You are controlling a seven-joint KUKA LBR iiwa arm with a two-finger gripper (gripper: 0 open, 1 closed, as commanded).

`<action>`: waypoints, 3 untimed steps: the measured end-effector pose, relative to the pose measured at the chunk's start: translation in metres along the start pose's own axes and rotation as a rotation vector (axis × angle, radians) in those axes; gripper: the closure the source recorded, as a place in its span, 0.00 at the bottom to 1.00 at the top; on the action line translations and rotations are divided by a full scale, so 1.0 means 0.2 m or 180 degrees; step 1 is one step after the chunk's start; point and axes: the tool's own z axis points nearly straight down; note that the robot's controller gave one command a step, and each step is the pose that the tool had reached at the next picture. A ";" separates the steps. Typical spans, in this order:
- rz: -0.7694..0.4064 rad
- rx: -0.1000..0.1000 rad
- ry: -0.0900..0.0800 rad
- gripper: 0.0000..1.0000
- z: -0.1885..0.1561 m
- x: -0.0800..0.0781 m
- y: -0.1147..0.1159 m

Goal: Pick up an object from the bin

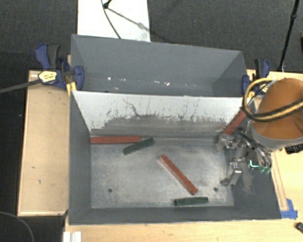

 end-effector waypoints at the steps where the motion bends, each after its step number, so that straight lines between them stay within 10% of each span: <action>1: 0.0126 -0.0012 0.0000 0.00 0.40 0.18 0.44; 2: 0.0988 -0.0008 -0.0029 0.00 0.23 0.12 0.66; 3: 0.1958 -0.0001 -0.0010 0.00 0.24 0.16 0.63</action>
Offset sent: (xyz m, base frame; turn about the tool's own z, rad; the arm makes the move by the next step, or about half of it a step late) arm -0.0347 0.0827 -0.0776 0.0458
